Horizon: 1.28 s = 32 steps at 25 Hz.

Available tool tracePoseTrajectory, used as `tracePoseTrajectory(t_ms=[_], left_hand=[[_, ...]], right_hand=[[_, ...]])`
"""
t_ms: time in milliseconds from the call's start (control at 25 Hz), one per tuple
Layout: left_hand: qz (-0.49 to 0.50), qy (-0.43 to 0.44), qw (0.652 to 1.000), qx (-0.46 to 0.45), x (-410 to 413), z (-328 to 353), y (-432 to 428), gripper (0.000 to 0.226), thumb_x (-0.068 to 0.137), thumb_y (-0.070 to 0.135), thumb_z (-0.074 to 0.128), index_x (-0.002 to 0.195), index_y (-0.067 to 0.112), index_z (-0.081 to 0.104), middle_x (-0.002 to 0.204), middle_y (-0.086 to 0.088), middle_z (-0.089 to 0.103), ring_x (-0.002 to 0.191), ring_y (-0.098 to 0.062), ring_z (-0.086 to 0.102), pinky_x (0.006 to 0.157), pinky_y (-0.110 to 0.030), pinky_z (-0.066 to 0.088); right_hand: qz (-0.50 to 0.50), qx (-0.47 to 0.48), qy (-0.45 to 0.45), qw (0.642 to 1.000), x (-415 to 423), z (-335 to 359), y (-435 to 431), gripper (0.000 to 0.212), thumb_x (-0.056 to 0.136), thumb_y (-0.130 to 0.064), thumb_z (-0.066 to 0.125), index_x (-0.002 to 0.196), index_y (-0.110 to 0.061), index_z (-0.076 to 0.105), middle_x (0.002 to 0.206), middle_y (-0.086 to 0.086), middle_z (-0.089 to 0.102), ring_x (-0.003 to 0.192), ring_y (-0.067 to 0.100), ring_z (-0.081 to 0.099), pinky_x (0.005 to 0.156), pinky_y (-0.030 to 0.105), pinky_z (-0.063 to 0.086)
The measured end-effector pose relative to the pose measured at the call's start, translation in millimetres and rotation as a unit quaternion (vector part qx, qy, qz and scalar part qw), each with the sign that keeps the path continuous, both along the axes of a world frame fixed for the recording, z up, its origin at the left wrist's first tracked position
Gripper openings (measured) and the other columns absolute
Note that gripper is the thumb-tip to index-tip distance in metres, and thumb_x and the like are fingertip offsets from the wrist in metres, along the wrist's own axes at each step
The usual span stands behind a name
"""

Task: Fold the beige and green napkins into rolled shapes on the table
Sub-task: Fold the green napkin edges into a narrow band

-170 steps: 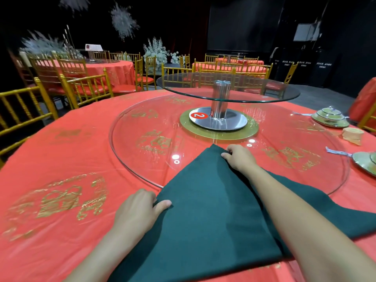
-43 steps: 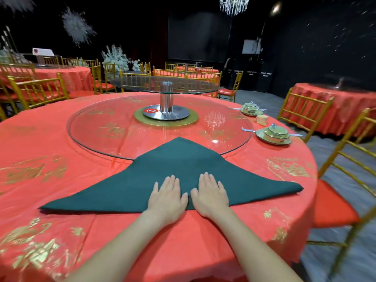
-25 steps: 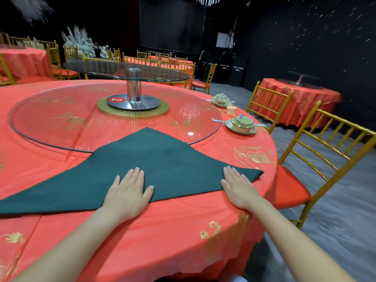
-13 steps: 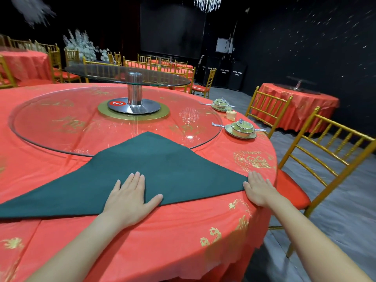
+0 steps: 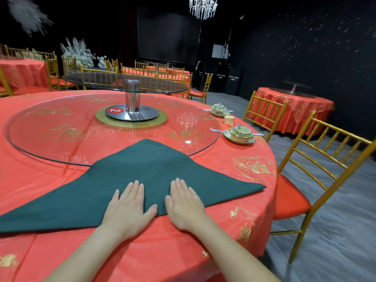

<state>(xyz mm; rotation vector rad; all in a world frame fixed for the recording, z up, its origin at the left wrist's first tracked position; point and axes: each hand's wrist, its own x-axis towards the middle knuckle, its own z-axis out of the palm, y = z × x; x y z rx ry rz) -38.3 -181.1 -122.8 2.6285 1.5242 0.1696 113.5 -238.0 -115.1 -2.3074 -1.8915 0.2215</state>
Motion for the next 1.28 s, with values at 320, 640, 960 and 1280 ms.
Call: tracePoseTrajectory(t_ms=[320, 640, 960, 1280], left_hand=[[0.008, 0.029, 1.0, -0.002, -58, 2, 19, 0.068, 0.091, 0.064, 0.016, 0.15, 0.032, 0.004, 0.159, 0.004, -0.003, 0.146, -0.015, -0.006, 0.117, -0.047, 0.001], [-0.09, -0.051, 0.994, 0.041, -113, 12, 10, 0.079, 0.08, 0.076, 0.026, 0.138, 0.025, 0.041, 0.152, -0.002, 0.026, 0.141, -0.019, 0.02, 0.114, -0.041, 0.019], [-0.226, 0.025, 0.949, 0.218, -138, 16, 20, 0.028, 0.081, 0.035, 0.04, 0.081, 0.025, 0.066, 0.079, 0.011, 0.064, 0.065, -0.013, 0.062, 0.043, -0.025, 0.05], [-0.232, -0.034, 0.952, 0.194, -181, 16, 13, 0.021, 0.087, 0.033, 0.043, 0.081, 0.027, 0.062, 0.078, 0.013, 0.057, 0.071, -0.011, 0.057, 0.05, -0.027, 0.048]], right_hand=[[-0.009, 0.014, -0.009, 1.0, 26, -4, -12, 0.058, 0.1, -0.039, 0.013, 0.151, -0.012, 0.003, 0.159, 0.0, -0.001, 0.145, 0.011, -0.003, 0.118, 0.032, 0.001], [0.171, 0.089, 0.017, 0.981, 34, 7, -21, 0.073, 0.084, -0.07, 0.033, 0.144, -0.027, 0.032, 0.151, -0.015, 0.019, 0.139, -0.003, 0.015, 0.112, 0.014, 0.009], [0.267, 0.281, -0.14, 0.911, 49, 0, -21, 0.043, 0.097, -0.03, 0.031, 0.091, -0.018, 0.071, 0.093, -0.003, 0.072, 0.082, 0.017, 0.07, 0.064, 0.028, 0.057], [0.197, 0.239, -0.007, 0.951, 40, -5, -49, 0.019, 0.084, -0.046, 0.051, 0.082, -0.032, 0.064, 0.082, -0.022, 0.064, 0.079, 0.002, 0.061, 0.066, 0.022, 0.049]])
